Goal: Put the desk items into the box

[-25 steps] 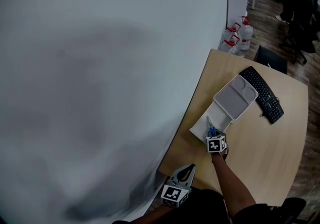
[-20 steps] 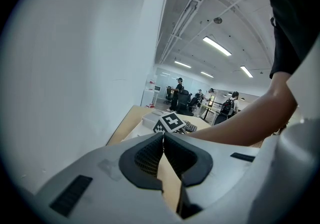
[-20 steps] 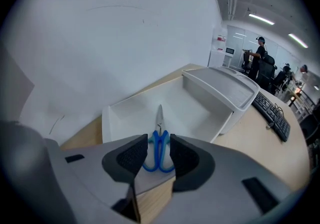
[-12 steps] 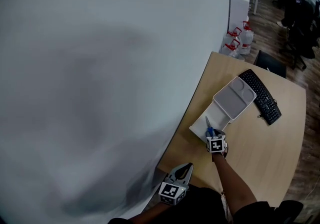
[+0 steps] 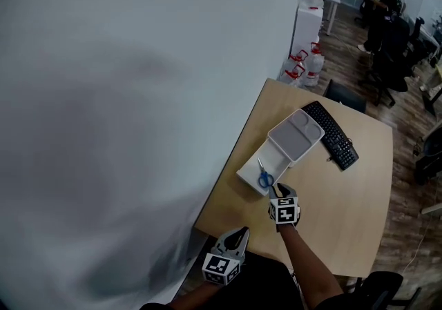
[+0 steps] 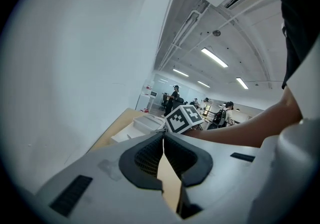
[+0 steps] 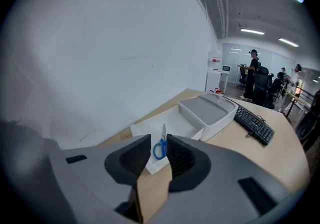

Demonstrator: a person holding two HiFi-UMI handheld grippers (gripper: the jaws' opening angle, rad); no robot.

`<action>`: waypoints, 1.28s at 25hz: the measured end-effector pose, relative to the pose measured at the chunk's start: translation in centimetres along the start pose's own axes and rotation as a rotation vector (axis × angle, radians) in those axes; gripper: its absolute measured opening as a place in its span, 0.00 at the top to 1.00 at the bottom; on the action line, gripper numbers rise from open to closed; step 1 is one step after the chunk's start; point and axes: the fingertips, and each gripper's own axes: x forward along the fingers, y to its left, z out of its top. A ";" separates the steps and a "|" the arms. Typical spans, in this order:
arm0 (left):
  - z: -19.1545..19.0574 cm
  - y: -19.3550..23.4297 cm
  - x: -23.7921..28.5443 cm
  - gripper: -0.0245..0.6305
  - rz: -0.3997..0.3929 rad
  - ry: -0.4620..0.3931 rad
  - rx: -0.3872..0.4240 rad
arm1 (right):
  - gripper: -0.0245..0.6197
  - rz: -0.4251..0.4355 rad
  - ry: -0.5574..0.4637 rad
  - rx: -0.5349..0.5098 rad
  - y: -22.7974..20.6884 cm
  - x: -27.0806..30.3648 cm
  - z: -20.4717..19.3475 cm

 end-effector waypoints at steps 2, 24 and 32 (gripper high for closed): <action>-0.5 -0.7 0.2 0.93 -0.023 0.001 0.005 | 0.78 -0.016 -0.042 -0.003 -0.4 -2.1 0.2; 0.8 -21.0 6.1 0.93 -0.204 -0.034 0.130 | 0.87 -0.160 -0.305 0.188 -13.1 -30.9 -6.6; 0.9 -32.3 6.5 0.93 -0.215 -0.093 0.140 | 0.87 -0.250 -0.384 0.145 -21.1 -43.5 -10.7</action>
